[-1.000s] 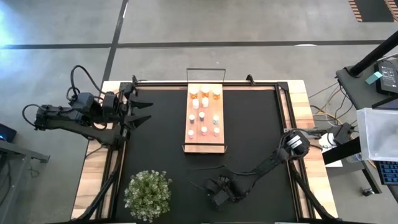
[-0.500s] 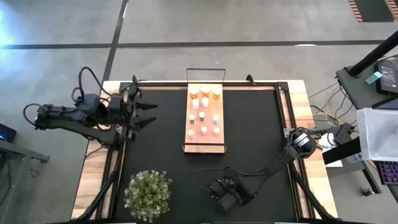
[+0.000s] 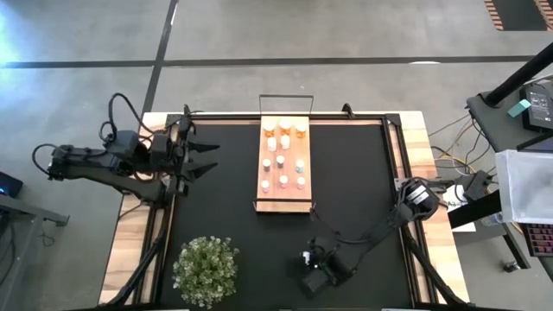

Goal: Pick and place medicine bottles onto shelf by color
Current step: Put the white pill bottle on the shelf aligned with the other white pill bottle

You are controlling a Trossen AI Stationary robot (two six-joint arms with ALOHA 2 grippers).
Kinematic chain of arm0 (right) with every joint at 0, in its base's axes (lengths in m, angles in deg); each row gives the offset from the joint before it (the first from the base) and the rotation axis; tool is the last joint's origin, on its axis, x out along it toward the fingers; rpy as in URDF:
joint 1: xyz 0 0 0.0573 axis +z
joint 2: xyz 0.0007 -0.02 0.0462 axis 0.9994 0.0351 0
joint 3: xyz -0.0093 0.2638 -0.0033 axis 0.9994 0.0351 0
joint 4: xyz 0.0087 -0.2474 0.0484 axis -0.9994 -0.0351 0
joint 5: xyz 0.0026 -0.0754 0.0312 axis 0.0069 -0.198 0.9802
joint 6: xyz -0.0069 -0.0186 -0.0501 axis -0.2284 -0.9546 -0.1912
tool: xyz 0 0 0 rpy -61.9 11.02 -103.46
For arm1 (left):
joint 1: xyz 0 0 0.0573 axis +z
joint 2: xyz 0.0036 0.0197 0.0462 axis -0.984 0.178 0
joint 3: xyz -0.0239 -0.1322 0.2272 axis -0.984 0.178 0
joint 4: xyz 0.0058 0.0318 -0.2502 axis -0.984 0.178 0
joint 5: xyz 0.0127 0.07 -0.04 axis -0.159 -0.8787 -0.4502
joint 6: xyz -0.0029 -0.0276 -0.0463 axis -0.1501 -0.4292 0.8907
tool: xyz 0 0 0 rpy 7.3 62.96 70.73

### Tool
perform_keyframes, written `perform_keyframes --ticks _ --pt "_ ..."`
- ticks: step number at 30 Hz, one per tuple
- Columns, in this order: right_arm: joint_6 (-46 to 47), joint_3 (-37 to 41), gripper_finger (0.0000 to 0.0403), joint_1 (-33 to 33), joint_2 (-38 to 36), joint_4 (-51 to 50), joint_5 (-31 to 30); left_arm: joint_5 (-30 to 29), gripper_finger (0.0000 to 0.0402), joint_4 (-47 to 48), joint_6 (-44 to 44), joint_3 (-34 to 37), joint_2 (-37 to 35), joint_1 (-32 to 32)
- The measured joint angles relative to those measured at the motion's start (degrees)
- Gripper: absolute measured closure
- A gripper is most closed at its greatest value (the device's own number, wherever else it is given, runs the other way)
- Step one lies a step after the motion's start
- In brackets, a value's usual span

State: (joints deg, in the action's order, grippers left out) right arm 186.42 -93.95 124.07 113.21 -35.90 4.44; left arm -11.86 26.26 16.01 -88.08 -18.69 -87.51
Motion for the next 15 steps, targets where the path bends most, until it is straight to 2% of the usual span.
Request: perform_keyframes --ticks 4,15 --pt "4.06 0.0 0.017 0.49 1.86 -0.75 -0.02 0.0 0.021 -0.01 -4.2 0.0 -1.01 0.02" --pt "-1.99 -0.11 0.0171 -0.58 4.89 -1.19 0.28 0.0 0.021 -0.04 -4.53 0.0 -2.71 0.07"
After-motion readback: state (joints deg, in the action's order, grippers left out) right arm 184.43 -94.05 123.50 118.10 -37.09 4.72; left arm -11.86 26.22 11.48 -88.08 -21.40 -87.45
